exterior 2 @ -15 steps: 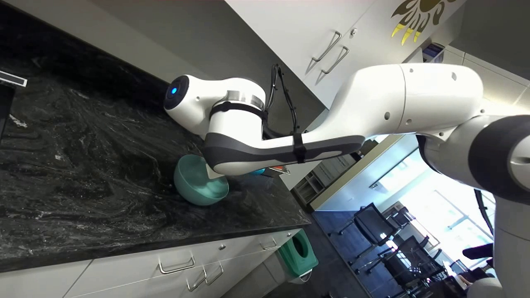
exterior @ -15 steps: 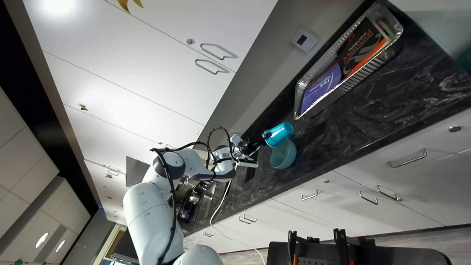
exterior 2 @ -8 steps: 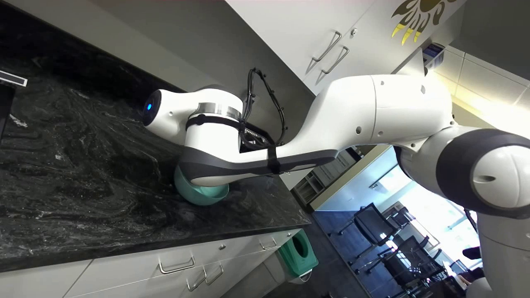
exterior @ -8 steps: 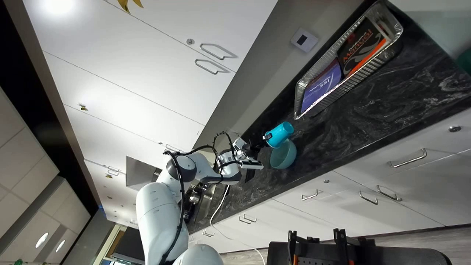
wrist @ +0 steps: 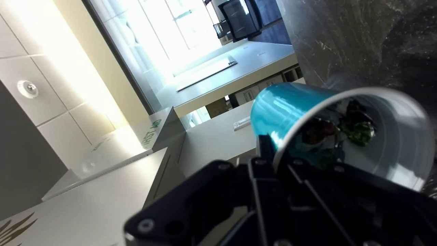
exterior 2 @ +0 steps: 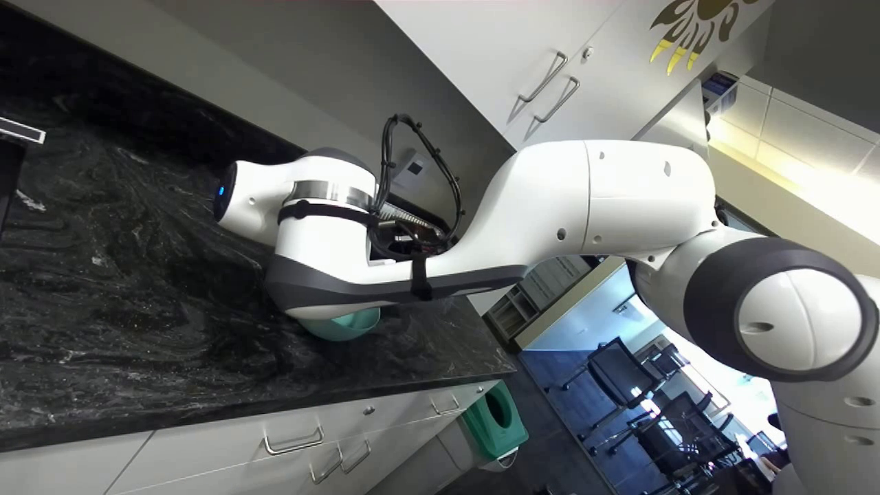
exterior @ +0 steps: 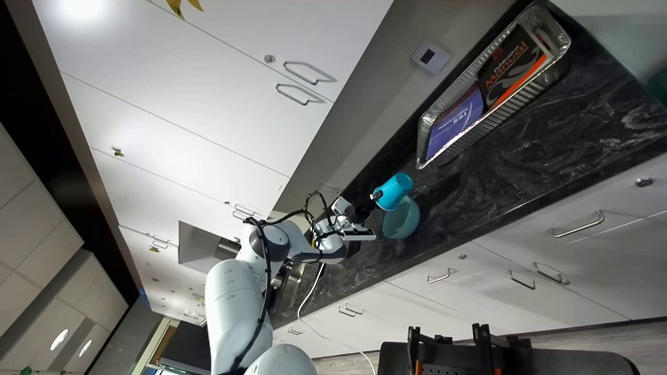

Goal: Pour the candy out of the light blue cup and into the green bowl

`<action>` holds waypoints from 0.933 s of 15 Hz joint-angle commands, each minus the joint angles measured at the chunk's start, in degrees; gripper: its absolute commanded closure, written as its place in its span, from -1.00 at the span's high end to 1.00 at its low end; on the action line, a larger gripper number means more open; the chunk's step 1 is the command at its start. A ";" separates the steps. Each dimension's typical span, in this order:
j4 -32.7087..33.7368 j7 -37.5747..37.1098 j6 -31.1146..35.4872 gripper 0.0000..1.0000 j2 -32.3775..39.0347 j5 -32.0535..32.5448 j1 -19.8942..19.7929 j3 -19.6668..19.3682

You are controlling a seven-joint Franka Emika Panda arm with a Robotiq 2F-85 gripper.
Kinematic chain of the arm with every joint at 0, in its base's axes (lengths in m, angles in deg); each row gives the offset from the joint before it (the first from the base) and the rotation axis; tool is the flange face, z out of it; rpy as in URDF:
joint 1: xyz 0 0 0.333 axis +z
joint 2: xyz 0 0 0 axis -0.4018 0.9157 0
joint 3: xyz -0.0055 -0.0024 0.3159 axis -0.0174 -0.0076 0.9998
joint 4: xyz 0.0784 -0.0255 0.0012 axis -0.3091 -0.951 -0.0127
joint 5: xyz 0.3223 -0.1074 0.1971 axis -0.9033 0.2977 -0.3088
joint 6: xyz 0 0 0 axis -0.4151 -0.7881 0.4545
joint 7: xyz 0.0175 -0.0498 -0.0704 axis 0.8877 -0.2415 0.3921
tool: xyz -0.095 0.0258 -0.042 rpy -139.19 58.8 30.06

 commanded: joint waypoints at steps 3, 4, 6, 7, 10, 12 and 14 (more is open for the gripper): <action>6.57 4.81 -5.74 -0.98 4.62 2.64 1.63 -1.00; 7.22 5.52 -6.28 -0.98 5.19 3.12 1.79 -1.08; 8.47 6.82 -7.27 -0.98 6.29 4.01 2.18 -1.32; 9.09 7.59 -7.79 -0.98 6.81 4.49 2.34 -1.40; 10.74 9.21 -8.58 -0.98 8.18 5.61 2.65 -1.57; 11.60 10.20 -9.16 -0.98 9.04 6.35 2.97 -2.01; 12.51 11.35 -9.93 -0.98 9.92 7.05 3.32 -2.49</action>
